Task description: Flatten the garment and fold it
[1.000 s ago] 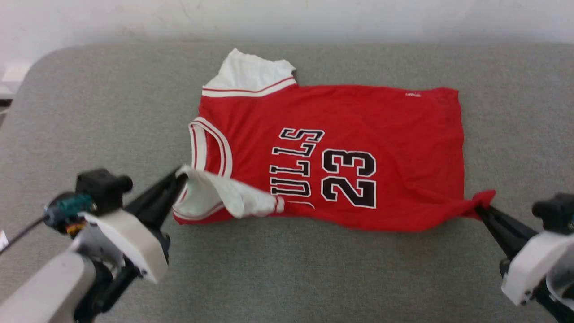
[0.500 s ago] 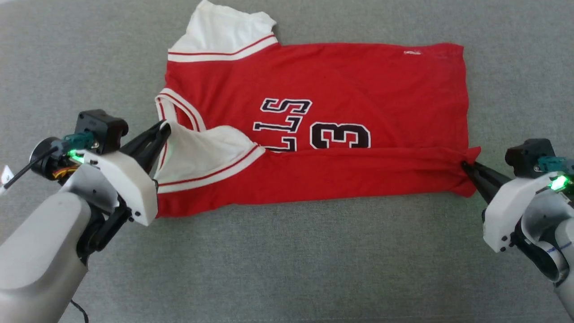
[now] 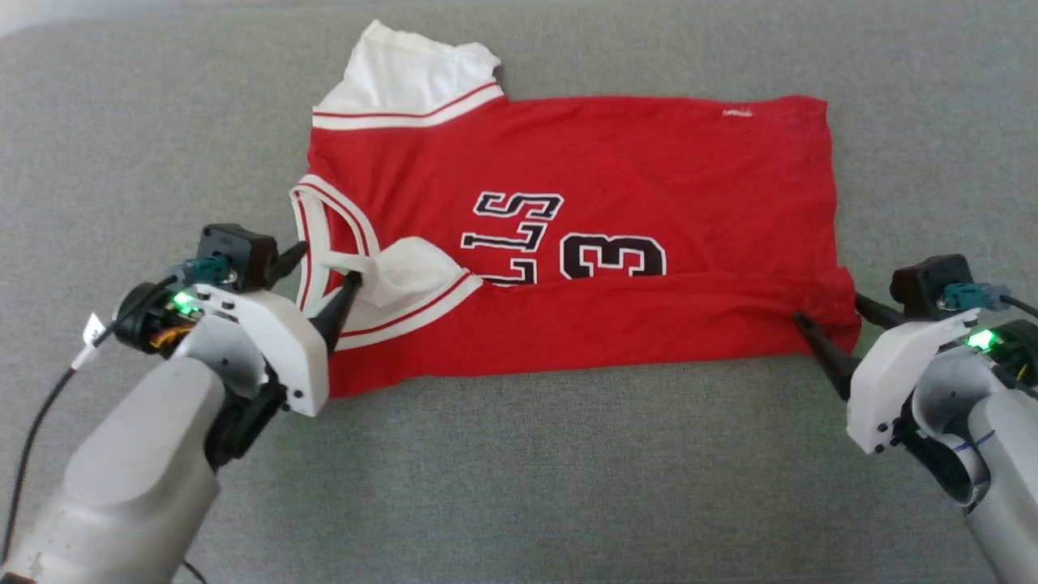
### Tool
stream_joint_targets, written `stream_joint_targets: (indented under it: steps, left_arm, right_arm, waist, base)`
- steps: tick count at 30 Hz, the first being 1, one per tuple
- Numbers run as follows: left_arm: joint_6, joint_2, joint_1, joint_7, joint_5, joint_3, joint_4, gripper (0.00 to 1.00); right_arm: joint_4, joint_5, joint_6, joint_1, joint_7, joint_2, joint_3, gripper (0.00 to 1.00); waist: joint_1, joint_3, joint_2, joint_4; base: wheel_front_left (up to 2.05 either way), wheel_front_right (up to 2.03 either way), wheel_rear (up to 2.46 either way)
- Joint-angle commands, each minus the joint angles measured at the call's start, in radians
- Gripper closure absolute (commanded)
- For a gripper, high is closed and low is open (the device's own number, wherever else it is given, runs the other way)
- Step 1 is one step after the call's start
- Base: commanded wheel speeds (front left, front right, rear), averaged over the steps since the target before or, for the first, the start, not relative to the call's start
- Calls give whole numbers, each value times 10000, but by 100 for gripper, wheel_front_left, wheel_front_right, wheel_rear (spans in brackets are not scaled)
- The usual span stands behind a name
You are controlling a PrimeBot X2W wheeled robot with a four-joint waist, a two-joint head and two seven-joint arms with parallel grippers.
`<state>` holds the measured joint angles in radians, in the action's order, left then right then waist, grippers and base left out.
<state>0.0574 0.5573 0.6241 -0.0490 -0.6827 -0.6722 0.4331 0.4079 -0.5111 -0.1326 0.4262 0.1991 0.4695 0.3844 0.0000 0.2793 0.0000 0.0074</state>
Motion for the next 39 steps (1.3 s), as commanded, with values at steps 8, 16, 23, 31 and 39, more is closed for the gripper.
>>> stream_joint_targets:
  steps: [8, 16, 23, 31, 39]
  left_arm:
    - [-1430, -415, -1393, -397, -954, 415, -832, 0]
    - [-3410, 128, -2990, -1623, -1357, 674, -3023, 0]
    - [-4606, 567, -3446, -2059, -1250, 927, -3302, 0]
    - [-5167, 500, -3629, -2480, -1269, 826, -2764, 0]
    - [-4989, 156, -3592, -2098, -1307, 778, -2840, 100]
  right_arm:
    - [-686, 590, 19, -1303, 529, -1014, -1409, 0]
    - [-2965, 1714, 19, -2967, 1370, -2722, -3511, 0]
    - [-4760, 2425, 19, -3623, 2122, -3541, -3986, 0]
    - [-5529, 2644, 19, -3710, 2447, -3808, -4060, 0]
    - [-5439, 2541, 19, -3643, 2750, -3963, -4662, 0]
  waist:
    - [0, -1241, 0, 130]
    - [0, -1245, 0, -17]
    - [0, -651, 0, -433]
    - [0, -39, 0, -830]
    - [0, 11, 0, -663]
  base:
    - [0, 0, 0]
    - [0, 0, 0]
    - [0, 0, 0]
    - [0, 0, 0]
    - [0, 0, 0]
